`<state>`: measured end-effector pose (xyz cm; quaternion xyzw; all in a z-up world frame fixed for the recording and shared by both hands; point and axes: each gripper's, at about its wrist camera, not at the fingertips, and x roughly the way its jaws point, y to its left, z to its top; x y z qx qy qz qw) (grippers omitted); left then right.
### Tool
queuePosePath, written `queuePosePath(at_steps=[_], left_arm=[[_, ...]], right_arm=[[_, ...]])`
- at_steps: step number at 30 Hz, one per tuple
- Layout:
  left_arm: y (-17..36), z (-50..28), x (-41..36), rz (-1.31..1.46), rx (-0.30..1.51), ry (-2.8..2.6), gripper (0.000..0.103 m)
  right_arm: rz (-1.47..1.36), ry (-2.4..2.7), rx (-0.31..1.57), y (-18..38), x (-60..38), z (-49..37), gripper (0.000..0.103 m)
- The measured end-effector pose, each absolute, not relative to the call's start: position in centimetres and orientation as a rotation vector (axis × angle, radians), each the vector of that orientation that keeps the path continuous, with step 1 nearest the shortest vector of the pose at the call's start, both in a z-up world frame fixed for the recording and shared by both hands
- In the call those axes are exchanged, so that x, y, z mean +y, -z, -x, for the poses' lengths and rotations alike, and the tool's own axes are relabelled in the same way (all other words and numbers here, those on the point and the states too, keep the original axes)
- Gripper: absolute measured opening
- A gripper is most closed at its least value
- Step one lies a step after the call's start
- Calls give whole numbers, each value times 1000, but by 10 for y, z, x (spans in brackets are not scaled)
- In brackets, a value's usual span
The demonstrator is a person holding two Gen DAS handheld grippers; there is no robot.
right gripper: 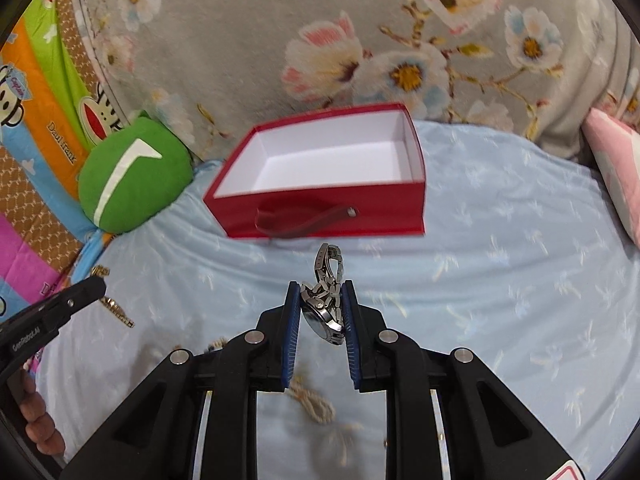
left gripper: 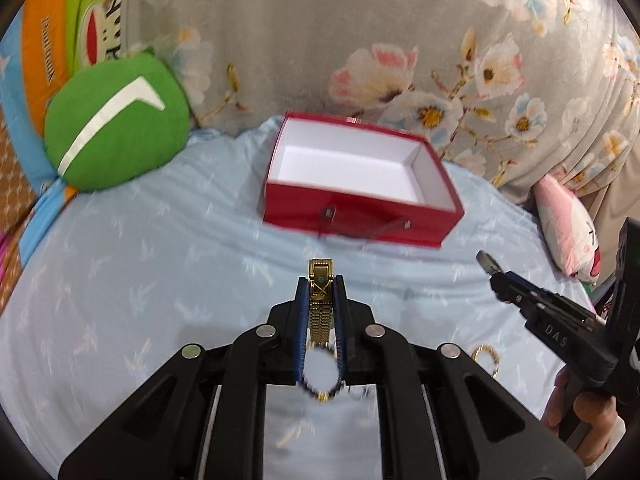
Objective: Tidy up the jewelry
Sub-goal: 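Lower both watches into the red box and open both tools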
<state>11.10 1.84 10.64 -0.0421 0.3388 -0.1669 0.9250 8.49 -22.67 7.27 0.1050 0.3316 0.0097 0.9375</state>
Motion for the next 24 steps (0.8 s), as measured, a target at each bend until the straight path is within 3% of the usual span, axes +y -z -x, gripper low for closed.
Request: queuePosePath(at_steps=[12,24], left_arm=[[-163,-270,-43,15,591,376,11],[-106,-426,-99,-26,681,340,11]], right_arm=[[-164,-21,669,-112,-258,-256,19],[-226,27,827,-56,-292,-401,19]])
